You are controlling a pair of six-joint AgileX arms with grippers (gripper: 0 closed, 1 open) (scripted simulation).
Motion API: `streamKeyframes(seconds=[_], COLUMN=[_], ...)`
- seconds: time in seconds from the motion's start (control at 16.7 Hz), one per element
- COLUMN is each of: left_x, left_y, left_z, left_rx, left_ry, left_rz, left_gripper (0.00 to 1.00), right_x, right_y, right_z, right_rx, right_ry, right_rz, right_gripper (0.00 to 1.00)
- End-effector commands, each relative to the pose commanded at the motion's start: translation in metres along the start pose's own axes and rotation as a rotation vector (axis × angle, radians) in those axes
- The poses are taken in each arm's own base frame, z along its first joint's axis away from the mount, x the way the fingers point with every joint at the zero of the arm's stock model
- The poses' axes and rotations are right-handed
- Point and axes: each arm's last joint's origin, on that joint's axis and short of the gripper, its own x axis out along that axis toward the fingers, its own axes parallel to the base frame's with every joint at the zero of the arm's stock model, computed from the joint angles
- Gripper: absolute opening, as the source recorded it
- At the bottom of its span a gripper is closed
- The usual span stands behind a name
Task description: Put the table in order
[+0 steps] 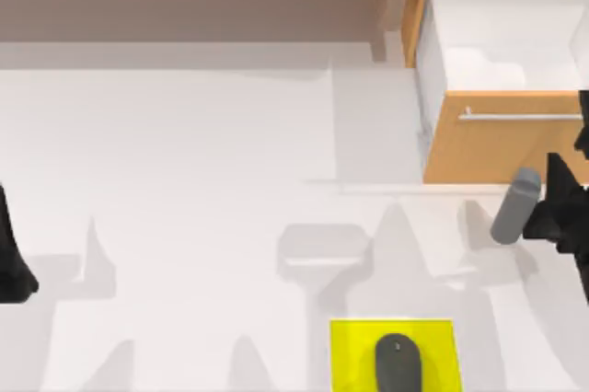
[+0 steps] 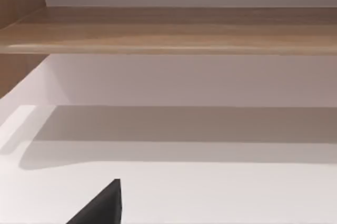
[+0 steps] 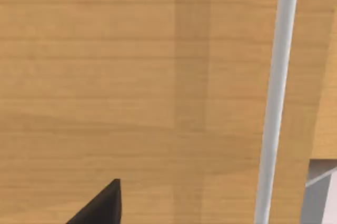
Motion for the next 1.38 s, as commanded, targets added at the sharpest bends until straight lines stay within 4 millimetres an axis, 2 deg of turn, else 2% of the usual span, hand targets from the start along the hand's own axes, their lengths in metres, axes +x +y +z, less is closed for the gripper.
streamKeyframes(seconds=[0.24,0.48,1.26,1.38], left_x=[0.000,0.000,0.000,0.000], left_y=[0.000,0.000,0.000,0.000], left_z=[0.000,0.000,0.000,0.000], left_rx=[0.000,0.000,0.000,0.000], left_ry=[0.000,0.000,0.000,0.000], left_rz=[0.000,0.000,0.000,0.000], left_gripper=[1.00,1.00,1.00,1.00], right_x=[0.018,0.020,0.020,0.020], right_y=[0.000,-0.001,-0.001,-0.001], right_z=[-0.001,-0.001,-0.001,-0.001], right_rx=[0.000,0.000,0.000,0.000], right_ry=[0.001,0.001,0.001,0.001], right_rz=[-0.001,-0.001,-0.001,-0.001], right_gripper=[1.00,1.00,0.02,0.00])
